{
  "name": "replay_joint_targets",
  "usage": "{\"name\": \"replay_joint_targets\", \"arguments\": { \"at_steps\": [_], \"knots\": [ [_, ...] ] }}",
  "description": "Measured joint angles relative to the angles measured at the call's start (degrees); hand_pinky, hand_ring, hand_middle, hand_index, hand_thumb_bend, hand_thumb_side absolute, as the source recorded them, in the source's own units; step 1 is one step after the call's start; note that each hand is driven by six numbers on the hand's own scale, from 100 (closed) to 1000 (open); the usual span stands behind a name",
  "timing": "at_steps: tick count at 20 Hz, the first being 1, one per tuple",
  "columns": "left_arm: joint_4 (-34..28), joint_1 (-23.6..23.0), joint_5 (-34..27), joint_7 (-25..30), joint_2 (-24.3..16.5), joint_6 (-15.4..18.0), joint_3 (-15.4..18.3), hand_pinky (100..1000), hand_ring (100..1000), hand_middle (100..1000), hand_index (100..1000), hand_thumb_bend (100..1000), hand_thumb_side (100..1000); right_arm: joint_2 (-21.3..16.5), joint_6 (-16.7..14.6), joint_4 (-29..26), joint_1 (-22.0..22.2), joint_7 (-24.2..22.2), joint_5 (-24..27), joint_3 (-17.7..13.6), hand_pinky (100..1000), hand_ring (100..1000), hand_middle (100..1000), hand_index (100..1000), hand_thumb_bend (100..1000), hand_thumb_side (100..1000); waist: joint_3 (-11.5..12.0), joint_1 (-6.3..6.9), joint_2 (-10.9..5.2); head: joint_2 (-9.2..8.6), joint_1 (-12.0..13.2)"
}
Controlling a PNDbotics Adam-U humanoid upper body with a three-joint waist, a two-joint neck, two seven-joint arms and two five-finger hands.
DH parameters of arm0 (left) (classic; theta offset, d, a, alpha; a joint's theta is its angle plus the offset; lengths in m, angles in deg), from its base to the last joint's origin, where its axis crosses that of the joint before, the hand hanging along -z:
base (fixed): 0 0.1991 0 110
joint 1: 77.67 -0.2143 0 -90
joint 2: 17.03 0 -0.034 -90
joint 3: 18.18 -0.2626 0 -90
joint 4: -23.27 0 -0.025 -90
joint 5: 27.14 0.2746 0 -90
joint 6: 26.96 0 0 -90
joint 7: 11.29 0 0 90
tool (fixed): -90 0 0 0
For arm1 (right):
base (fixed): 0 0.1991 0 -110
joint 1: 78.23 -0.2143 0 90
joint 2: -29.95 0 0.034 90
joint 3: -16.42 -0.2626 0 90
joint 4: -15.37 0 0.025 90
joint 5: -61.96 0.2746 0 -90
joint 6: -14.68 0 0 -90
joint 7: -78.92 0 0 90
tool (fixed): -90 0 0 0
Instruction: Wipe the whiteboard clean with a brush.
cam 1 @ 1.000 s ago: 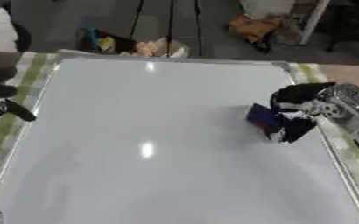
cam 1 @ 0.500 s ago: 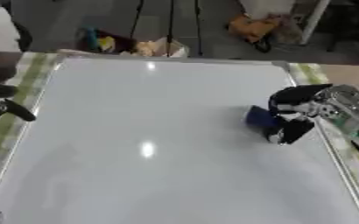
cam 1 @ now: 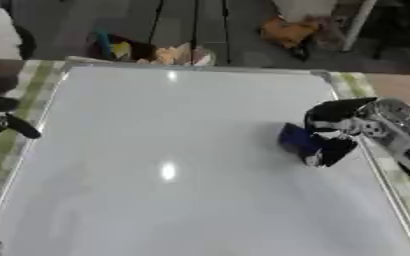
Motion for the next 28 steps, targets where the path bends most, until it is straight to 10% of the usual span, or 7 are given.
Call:
{"name": "replay_joint_targets", "arguments": {
  "at_steps": [28],
  "knots": [
    [0.0, 0.01, -0.03, -0.01, 0.01, 0.0, 0.0, 419, 816, 688, 633, 100, 918, -0.48, 2.54, -1.42, 1.88, -0.23, 1.38, 0.07, 770, 785, 444, 303, 100, 509, 0.26, 0.73, -0.19, 0.07, -0.49]
  ]
}}
